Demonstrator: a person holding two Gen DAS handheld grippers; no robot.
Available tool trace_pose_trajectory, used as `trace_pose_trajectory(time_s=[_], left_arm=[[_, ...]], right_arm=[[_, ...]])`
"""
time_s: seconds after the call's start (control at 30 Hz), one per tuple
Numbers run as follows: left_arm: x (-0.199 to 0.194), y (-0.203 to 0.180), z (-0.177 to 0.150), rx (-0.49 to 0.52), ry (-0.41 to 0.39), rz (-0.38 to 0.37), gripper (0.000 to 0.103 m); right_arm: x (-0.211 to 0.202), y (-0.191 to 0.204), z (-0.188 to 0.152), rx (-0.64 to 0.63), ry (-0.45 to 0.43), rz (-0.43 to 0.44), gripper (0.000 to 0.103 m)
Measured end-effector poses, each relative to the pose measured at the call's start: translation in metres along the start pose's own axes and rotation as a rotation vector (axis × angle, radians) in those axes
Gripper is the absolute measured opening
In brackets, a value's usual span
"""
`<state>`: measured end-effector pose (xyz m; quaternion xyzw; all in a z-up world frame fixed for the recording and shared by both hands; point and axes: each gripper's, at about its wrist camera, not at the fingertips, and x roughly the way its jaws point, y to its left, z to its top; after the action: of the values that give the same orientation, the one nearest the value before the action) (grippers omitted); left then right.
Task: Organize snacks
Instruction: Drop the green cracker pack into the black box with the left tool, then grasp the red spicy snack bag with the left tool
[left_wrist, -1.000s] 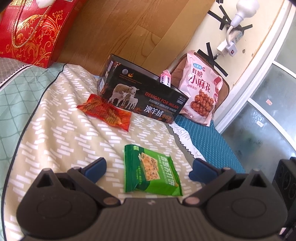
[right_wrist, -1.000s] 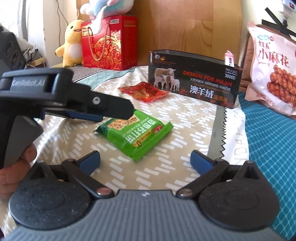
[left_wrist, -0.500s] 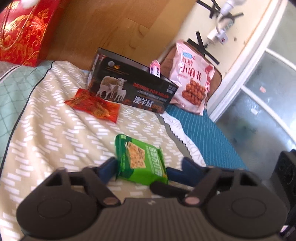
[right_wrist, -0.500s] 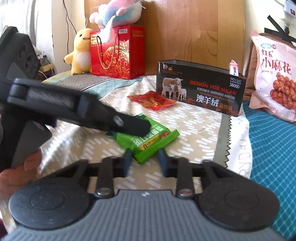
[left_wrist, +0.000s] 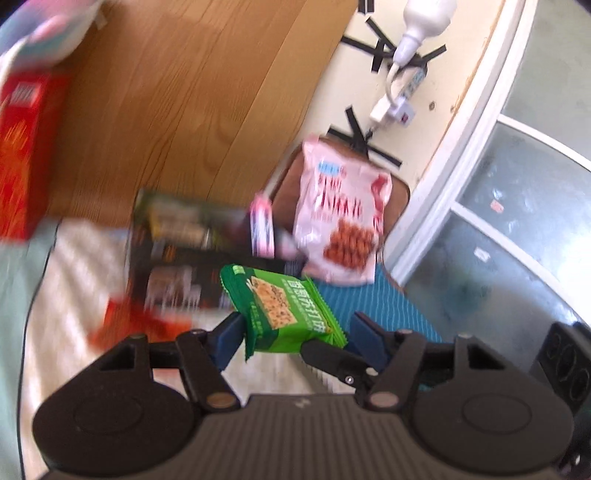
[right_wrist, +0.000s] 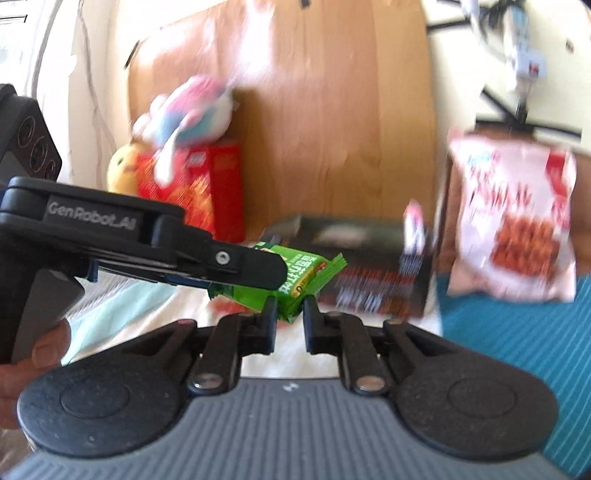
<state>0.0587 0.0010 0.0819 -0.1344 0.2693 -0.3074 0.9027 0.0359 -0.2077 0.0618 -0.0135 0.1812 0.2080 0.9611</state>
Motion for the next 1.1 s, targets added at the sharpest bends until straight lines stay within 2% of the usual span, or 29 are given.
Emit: trace_pose_trajectory(time_s=[0.13, 0.3, 0.37, 0.43, 0.5, 0.57, 0.63, 0.7, 0.73, 0.8, 0.87, 1.0, 1.07, 1.1], left_arm=[[0.036, -0.002, 0.042, 0.026, -0.027, 0.01, 0.064], [0.098, 0.007, 0.063, 0.008, 0.028, 0.056, 0.065], [0.117, 0.011, 0.064, 0.001, 0.059, 0.081, 0.068], [0.119, 0.013, 0.065, 0.006, 0.062, 0.094, 0.068], [0.1, 0.017, 0.066, 0.01, 0.014, 0.074, 0.069], [0.072, 0.026, 0.066, 0.008, -0.034, 0.075, 0.076], [0.047, 0.039, 0.063, -0.011, -0.058, 0.096, 0.077], [0.026, 0.056, 0.054, -0.04, -0.049, 0.125, 0.077], [0.018, 0.064, 0.05, -0.052, -0.037, 0.141, 0.076], [0.011, 0.078, 0.038, -0.07, 0.005, 0.179, 0.075], [0.009, 0.091, 0.027, -0.092, 0.053, 0.213, 0.074], [0.026, 0.109, 0.009, -0.168, 0.144, 0.194, 0.072], [0.044, 0.113, 0.001, -0.18, 0.207, 0.197, 0.062], [0.052, 0.114, -0.004, -0.185, 0.228, 0.21, 0.061]], right_arm=[[0.027, -0.02, 0.019, 0.006, -0.067, -0.075, 0.017], [0.067, -0.047, 0.021, 0.002, -0.047, -0.183, 0.017], [0.08, -0.053, 0.019, -0.019, -0.021, -0.234, 0.024], [0.075, -0.052, 0.014, -0.031, -0.02, -0.261, 0.034], [0.063, -0.047, 0.01, -0.035, -0.042, -0.239, 0.035], [0.049, -0.041, 0.006, -0.032, -0.044, -0.194, 0.04], [0.044, -0.036, 0.003, -0.008, -0.011, -0.094, 0.041], [0.045, -0.029, -0.002, 0.009, 0.068, 0.035, 0.046], [0.049, -0.025, -0.006, 0.015, 0.119, 0.086, 0.048], [0.065, -0.017, -0.012, 0.016, 0.242, 0.168, 0.06], [0.077, -0.011, -0.017, 0.017, 0.315, 0.197, 0.069], [0.098, -0.001, -0.019, 0.014, 0.386, 0.229, 0.069], [0.107, 0.005, -0.021, 0.006, 0.405, 0.23, 0.068], [0.106, 0.011, -0.022, -0.012, 0.392, 0.218, 0.067]])
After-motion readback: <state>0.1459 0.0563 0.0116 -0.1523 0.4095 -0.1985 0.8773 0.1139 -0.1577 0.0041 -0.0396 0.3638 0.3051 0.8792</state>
